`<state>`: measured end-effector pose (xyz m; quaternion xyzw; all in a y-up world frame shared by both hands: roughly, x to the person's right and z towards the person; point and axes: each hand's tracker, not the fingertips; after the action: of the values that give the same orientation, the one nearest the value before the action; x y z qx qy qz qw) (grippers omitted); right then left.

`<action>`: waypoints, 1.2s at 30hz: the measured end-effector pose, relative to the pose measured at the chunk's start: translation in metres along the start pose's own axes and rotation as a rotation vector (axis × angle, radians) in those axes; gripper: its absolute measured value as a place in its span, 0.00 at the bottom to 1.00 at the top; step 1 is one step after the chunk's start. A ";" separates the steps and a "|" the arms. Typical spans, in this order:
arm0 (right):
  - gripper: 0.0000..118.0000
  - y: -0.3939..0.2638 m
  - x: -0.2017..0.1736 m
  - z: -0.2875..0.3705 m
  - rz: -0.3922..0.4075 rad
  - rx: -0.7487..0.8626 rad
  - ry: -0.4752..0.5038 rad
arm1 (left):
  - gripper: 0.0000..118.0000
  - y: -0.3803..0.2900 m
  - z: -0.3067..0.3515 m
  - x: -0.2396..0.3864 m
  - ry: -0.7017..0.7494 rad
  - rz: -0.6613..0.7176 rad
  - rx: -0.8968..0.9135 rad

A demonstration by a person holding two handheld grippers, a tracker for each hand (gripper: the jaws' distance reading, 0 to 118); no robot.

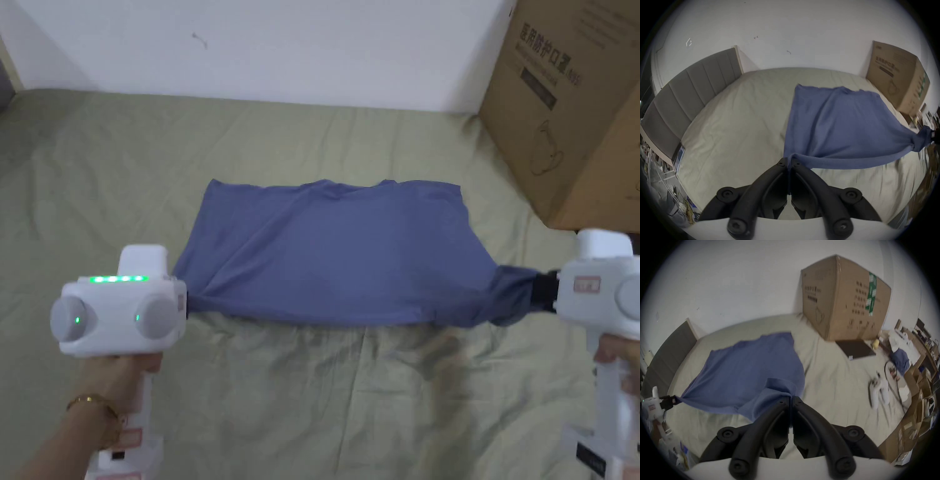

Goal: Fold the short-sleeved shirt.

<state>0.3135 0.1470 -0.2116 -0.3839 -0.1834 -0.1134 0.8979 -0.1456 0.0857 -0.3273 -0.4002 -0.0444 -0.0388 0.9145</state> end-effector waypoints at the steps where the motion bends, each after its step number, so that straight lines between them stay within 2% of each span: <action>1: 0.02 -0.018 0.006 0.004 0.003 -0.022 0.016 | 0.01 -0.013 0.006 -0.002 0.000 -0.010 -0.002; 4: 0.02 -0.068 0.020 0.020 0.017 -0.037 0.031 | 0.01 -0.043 0.025 -0.008 -0.011 -0.032 -0.021; 11: 0.02 -0.149 0.047 0.056 -0.019 -0.105 0.107 | 0.02 -0.091 0.054 -0.042 -0.004 0.000 -0.064; 13: 0.02 -0.164 0.048 0.065 -0.016 -0.127 0.130 | 0.06 -0.101 0.059 -0.049 -0.014 0.000 -0.089; 14: 0.02 -0.169 0.050 0.067 -0.018 -0.121 0.128 | 0.20 -0.105 0.061 -0.050 -0.002 -0.003 -0.094; 15: 0.03 -0.173 0.049 0.070 -0.020 -0.122 0.129 | 0.40 -0.109 0.060 -0.054 0.014 -0.002 -0.096; 16: 0.14 -0.176 0.048 0.072 -0.020 -0.125 0.131 | 0.64 -0.112 0.063 -0.057 0.025 0.009 -0.095; 17: 0.46 -0.177 0.047 0.073 -0.021 -0.120 0.129 | 0.87 -0.113 0.065 -0.063 0.034 0.041 -0.098; 18: 0.46 -0.176 0.047 0.075 -0.015 -0.121 0.124 | 0.87 -0.114 0.071 -0.067 0.012 0.096 -0.103; 19: 0.58 -0.175 0.046 0.078 -0.007 -0.124 0.122 | 0.90 -0.114 0.081 -0.069 -0.010 0.149 -0.083; 20: 0.83 -0.174 0.045 0.080 0.001 -0.126 0.119 | 0.92 -0.113 0.088 -0.074 -0.029 0.197 -0.048; 21: 1.00 -0.172 0.043 0.083 0.015 -0.096 0.110 | 0.93 -0.109 0.097 -0.078 -0.030 0.246 -0.003; 22: 0.94 -0.167 0.046 0.088 0.029 -0.028 0.116 | 0.93 -0.105 0.105 -0.078 -0.039 0.280 0.036; 23: 0.91 -0.162 0.044 0.092 0.037 -0.030 0.104 | 0.93 -0.100 0.114 -0.077 -0.036 0.298 0.075; 25: 0.95 -0.149 0.038 0.102 0.050 0.043 0.073 | 0.93 -0.089 0.129 -0.070 -0.040 0.291 0.163; 29: 0.97 -0.121 0.036 0.148 0.059 0.246 0.080 | 0.93 -0.068 0.161 -0.039 -0.013 0.146 0.317; 33: 1.00 -0.105 0.014 0.179 0.108 0.438 0.069 | 0.93 -0.052 0.188 -0.003 0.018 0.006 0.478; 36: 1.00 -0.098 -0.005 0.195 0.116 0.550 0.065 | 0.92 -0.045 0.202 0.017 0.031 -0.026 0.593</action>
<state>0.2283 0.2226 -0.0256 -0.1320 -0.1563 -0.0202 0.9786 -0.1440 0.2034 -0.1557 -0.1144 -0.0451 -0.0418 0.9915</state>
